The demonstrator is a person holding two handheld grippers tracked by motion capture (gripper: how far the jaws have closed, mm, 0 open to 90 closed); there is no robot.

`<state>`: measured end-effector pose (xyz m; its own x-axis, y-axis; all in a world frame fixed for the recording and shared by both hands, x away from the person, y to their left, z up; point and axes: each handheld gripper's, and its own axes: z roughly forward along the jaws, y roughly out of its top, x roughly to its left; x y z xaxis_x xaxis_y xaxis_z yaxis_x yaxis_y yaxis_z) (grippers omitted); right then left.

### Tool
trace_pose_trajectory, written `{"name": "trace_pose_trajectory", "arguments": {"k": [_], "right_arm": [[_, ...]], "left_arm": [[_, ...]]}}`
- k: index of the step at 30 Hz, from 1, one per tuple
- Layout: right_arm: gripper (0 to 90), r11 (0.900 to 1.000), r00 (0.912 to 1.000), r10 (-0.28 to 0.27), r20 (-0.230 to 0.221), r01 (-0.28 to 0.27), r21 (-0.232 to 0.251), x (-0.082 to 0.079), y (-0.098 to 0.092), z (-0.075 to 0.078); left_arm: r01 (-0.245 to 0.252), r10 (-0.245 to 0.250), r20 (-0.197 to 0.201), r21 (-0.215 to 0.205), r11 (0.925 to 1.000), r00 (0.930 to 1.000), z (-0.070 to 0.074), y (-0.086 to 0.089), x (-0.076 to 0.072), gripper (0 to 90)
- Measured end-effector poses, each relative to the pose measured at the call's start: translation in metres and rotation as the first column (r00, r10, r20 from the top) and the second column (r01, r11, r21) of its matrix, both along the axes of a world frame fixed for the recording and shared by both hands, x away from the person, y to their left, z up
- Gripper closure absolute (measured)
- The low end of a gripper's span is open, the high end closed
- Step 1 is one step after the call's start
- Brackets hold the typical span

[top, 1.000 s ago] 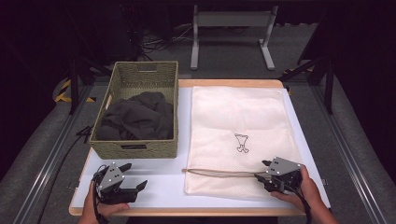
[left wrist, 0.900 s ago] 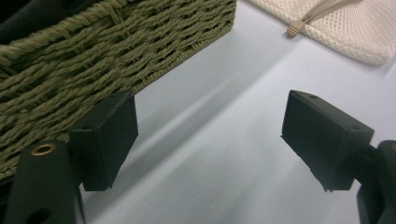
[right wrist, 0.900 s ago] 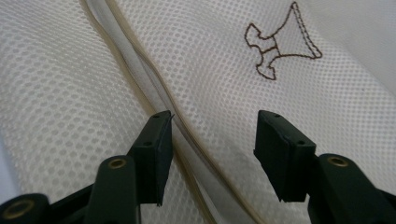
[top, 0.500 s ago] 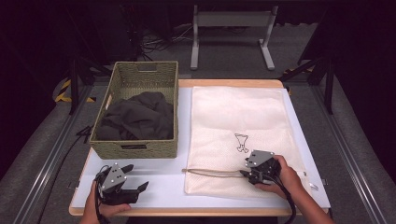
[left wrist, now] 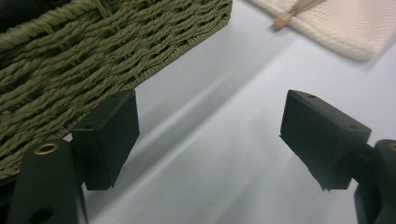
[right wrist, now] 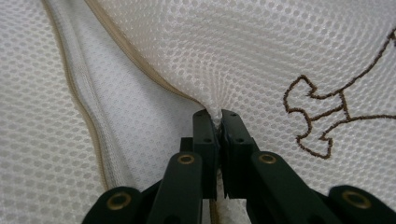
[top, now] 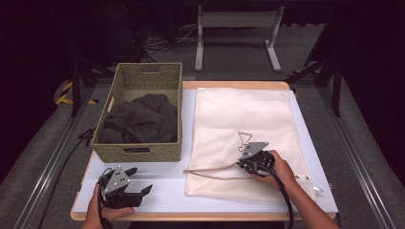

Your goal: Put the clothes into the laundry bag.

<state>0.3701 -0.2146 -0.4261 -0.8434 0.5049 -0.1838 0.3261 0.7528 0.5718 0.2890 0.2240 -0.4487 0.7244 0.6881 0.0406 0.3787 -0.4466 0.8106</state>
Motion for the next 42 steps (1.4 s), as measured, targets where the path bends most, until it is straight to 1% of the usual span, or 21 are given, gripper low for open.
{"name": "trace_pose_trajectory", "arguments": {"k": [3, 5, 9, 12, 15, 16, 17, 21, 22, 23, 26, 28, 30, 32, 33, 34, 35, 36, 37, 38, 42], "right_arm": [[86.7, 1.0, 1.0, -0.001, 0.009, 0.001, 0.012, 0.007, 0.014, 0.005], [86.7, 1.0, 0.9997, -0.001, 0.023, 0.001, 0.0, 0.011, 0.021, 0.009], [86.5, 1.0, 0.9983, -0.009, 0.058, 0.008, 0.012, 0.015, 0.021, 0.023], [86.5, 0.999, 0.9962, -0.022, 0.085, 0.019, 0.041, 0.015, 0.018, 0.039], [86.6, 0.999, 0.9906, -0.031, 0.133, 0.026, 0.042, 0.016, 0.019, 0.057], [86.6, 0.999, 0.9893, -0.032, 0.142, 0.027, 0.039, 0.017, 0.02, 0.061], [86.6, 0.999, 0.9893, -0.032, 0.142, 0.027, 0.039, 0.017, 0.02, 0.061], [86.9, 0.999, 0.9826, -0.023, 0.184, 0.018, 0.027, 0.017, 0.027, 0.077], [86.9, 1.0, 0.9806, -0.02, 0.195, 0.016, 0.022, 0.016, 0.028, 0.078], [86.9, 1.0, 0.9806, -0.02, 0.195, 0.016, 0.022, 0.016, 0.028, 0.078], [86.8, 0.999, 0.9724, -0.032, 0.231, 0.026, 0.026, 0.015, 0.03, 0.087], [86.7, 0.999, 0.9695, -0.044, 0.241, 0.036, 0.037, 0.015, 0.031, 0.092], [86.6, 0.997, 0.9712, -0.05, 0.233, 0.036, 0.064, 0.016, 0.031, 0.095], [86.5, 0.996, 0.9736, -0.048, 0.223, 0.03, 0.084, 0.017, 0.031, 0.097], [86.5, 0.996, 0.973, -0.052, 0.225, 0.033, 0.085, 0.018, 0.032, 0.098], [86.5, 0.995, 0.9729, -0.051, 0.225, 0.031, 0.09, 0.019, 0.032, 0.099], [86.5, 0.995, 0.9729, -0.051, 0.225, 0.031, 0.09, 0.019, 0.032, 0.099], [86.4, 0.995, 0.975, -0.051, 0.216, 0.03, 0.098, 0.02, 0.032, 0.099], [86.4, 0.995, 0.975, -0.051, 0.216, 0.03, 0.098, 0.02, 0.032, 0.099], [86.4, 0.995, 0.9757, -0.049, 0.213, 0.029, 0.095, 0.02, 0.032, 0.098], [86.3, 0.995, 0.9777, -0.044, 0.206, 0.025, 0.092, 0.021, 0.031, 0.096]], "left_arm": [[-0.004, 0.004, 0.003, -0.009, 0.9999, 1.0, 0.002, 0.002, 0.0, 20.3], [-0.004, 0.004, 0.016, -0.004, 1.0, 0.9999, 0.004, 0.004, -0.001, 20.4], [-0.013, 0.014, 0.051, -0.022, 0.9997, 0.9986, 0.011, 0.01, -0.005, 20.4], [-0.018, 0.022, 0.087, -0.047, 0.9987, 0.996, 0.022, 0.014, -0.009, 19.8], [-0.027, 0.034, 0.121, -0.065, 0.9975, 0.9921, 0.033, 0.018, -0.012, 18.6], [-0.037, 0.047, 0.141, -0.072, 0.9968, 0.9889, 0.041, 0.021, -0.013, 18.4], [-0.037, 0.047, 0.141, -0.072, 0.9968, 0.9889, 0.041, 0.021, -0.013, 17.6], [-0.051, 0.061, 0.177, -0.061, 0.9969, 0.9824, 0.06, 0.026, -0.011, 14.0], [-0.052, 0.062, 0.165, -0.066, 0.9965, 0.9843, 0.067, 0.028, -0.007, 13.2], [-0.052, 0.062, 0.165, -0.066, 0.9965, 0.9843, 0.067, 0.028, -0.007, 12.0], [-0.063, 0.066, 0.173, -0.025, 0.9977, 0.9827, 0.08, 0.029, 0.006, 10.3], [-0.072, 0.074, 0.136, -0.024, 0.9971, 0.9879, 0.09, 0.029, 0.02, 7.5], [-0.076, 0.079, 0.122, -0.024, 0.9968, 0.9894, 0.098, 0.028, 0.031, 5.2], [-0.068, 0.067, 0.103, 0.004, 0.9977, 0.9925, 0.107, 0.025, 0.045, 3.9], [-0.07, 0.066, 0.101, 0.032, 0.9971, 0.9927, 0.111, 0.022, 0.052, 3.0], [-0.061, 0.057, 0.079, 0.05, 0.9969, 0.9953, 0.114, 0.018, 0.061, 2.8], [-0.061, 0.057, 0.079, 0.05, 0.9969, 0.9953, 0.114, 0.018, 0.061, 2.1], [-0.056, 0.05, 0.062, 0.104, 0.993, 0.9968, 0.117, 0.012, 0.079, 2.0], [-0.056, 0.05, 0.062, 0.104, 0.993, 0.9968, 0.117, 0.012, 0.079, 1.8], [-0.053, 0.048, 0.042, 0.135, 0.9895, 0.998, 0.117, 0.009, 0.088, 1.8], [-0.027, 0.024, 0.02, 0.21, 0.9773, 0.9995, 0.117, 0.001, 0.118, 1.3]]}}
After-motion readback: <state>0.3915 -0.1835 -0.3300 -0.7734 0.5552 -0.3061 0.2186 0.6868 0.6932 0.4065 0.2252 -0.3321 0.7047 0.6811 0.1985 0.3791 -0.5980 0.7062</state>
